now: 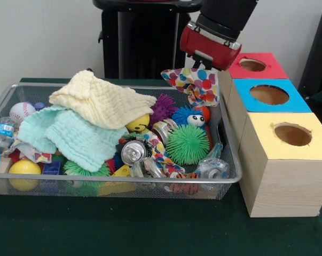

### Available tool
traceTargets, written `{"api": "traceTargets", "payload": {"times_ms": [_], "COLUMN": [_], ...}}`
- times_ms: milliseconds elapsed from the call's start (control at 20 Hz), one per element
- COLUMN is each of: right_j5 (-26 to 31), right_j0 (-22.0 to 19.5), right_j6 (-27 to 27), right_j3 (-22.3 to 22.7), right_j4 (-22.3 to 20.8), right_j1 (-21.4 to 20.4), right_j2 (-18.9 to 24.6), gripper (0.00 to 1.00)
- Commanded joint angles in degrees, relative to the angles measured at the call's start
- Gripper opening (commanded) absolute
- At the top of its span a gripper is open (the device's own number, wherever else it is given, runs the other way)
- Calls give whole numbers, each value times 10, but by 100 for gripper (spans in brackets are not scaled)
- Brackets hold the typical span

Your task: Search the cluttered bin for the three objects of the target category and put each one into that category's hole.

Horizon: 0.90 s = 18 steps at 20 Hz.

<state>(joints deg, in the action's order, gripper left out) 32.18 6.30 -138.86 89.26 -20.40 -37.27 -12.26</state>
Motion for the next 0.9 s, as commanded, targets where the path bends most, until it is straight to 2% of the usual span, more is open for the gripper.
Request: {"api": "traceTargets", "payload": {"times_ms": [50,350,450,650,700,900], "right_j5": [-22,-43,-58,-44,-39,-26], "right_j0": [-13,17,35,33,29,18], "right_j6": [-8,-45,-57,-42,-36,-18], "right_j3": [11,3,-14,-19,-11,-1], "right_j4": [-30,-34,-42,-30,-18,-11], "right_j1": [57,80,94,104,100,96], "right_j2": [22,0,-15,-11,-8,6], "gripper": [0,0,0,0,100,100]}}
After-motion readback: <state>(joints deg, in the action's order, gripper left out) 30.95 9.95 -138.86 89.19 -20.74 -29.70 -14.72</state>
